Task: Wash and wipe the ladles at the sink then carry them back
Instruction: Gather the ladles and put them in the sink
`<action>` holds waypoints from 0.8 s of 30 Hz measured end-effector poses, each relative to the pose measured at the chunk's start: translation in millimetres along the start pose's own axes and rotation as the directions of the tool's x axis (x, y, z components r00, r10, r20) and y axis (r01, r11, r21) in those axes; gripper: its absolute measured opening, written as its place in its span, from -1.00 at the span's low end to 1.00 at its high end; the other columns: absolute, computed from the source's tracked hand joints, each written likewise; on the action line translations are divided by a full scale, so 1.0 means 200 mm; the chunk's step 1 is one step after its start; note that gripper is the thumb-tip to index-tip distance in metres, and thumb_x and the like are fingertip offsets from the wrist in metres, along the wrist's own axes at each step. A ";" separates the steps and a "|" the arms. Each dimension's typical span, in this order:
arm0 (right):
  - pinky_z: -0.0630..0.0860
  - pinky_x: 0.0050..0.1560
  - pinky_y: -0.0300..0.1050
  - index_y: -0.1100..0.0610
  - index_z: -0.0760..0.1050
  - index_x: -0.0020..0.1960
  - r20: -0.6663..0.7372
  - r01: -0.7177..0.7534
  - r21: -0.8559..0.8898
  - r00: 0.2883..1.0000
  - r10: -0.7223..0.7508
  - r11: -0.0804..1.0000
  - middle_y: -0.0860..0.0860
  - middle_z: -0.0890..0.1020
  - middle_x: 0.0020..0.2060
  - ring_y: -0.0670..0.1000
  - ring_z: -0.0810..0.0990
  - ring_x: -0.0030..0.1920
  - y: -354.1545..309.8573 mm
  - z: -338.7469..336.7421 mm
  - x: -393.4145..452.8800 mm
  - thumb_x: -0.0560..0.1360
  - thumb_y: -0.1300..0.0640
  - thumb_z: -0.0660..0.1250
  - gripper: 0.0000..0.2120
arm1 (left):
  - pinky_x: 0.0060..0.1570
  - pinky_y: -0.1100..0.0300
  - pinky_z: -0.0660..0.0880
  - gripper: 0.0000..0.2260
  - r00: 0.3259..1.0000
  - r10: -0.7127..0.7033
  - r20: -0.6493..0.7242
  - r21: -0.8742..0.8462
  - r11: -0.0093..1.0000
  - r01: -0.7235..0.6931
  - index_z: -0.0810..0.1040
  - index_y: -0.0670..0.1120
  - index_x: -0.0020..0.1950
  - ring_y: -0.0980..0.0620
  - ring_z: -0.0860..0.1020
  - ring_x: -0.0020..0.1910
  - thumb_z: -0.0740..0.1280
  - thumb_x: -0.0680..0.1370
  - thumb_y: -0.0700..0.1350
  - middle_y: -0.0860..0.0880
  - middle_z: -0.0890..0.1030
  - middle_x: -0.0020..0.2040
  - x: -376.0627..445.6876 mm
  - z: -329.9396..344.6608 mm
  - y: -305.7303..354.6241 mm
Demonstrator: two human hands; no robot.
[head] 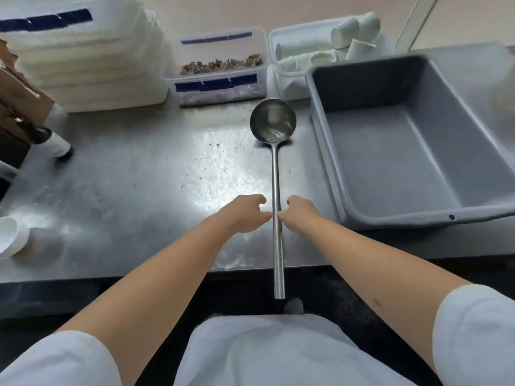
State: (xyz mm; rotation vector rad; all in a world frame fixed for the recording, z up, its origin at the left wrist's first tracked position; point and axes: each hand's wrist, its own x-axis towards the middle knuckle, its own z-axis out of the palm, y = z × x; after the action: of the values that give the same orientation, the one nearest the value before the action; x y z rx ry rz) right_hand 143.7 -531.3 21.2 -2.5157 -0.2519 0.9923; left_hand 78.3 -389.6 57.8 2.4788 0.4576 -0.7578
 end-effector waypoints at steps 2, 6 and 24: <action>0.59 0.03 0.01 0.14 0.37 0.35 0.001 -0.039 0.050 0.999 0.039 0.998 0.04 0.53 0.02 0.07 0.61 -0.05 -0.01 0.01 0.09 0.51 0.03 0.28 -0.57 | 0.18 0.14 0.45 -0.51 1.000 -0.002 0.014 -0.091 0.996 0.003 0.36 -0.02 0.48 -0.03 0.51 0.26 0.26 0.57 0.10 -0.07 0.50 0.38 0.11 -0.01 0.00; 0.55 -0.14 -0.08 0.06 0.47 0.01 0.004 -0.105 0.119 0.994 0.105 0.987 0.05 0.56 -0.09 0.08 0.59 -0.15 -0.05 0.02 0.26 0.52 0.05 0.28 -0.89 | 0.00 0.14 0.51 -0.52 0.999 -0.045 0.023 -0.338 0.940 0.050 0.39 -0.05 0.45 -0.03 0.59 0.09 0.31 0.54 0.01 -0.09 0.54 0.29 0.36 -0.05 -0.02; 0.28 -0.33 -0.11 0.10 0.34 -0.35 -0.043 -0.176 0.354 0.978 0.204 0.918 0.02 0.38 -0.44 0.02 0.38 -0.35 -0.19 0.05 0.55 0.56 0.03 0.31 -0.65 | -0.22 0.07 0.64 -0.92 0.967 0.037 0.250 -0.652 0.745 0.141 0.49 -0.06 0.02 -0.07 0.66 -0.27 0.35 0.58 -0.10 -0.14 0.65 -0.16 0.94 -0.17 -0.11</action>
State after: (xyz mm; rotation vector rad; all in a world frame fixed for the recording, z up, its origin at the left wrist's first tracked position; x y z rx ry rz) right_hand 217.1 -459.7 -35.1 -2.2725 0.1841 0.9137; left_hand 229.8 -321.1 -37.2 1.6771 0.5846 -0.7474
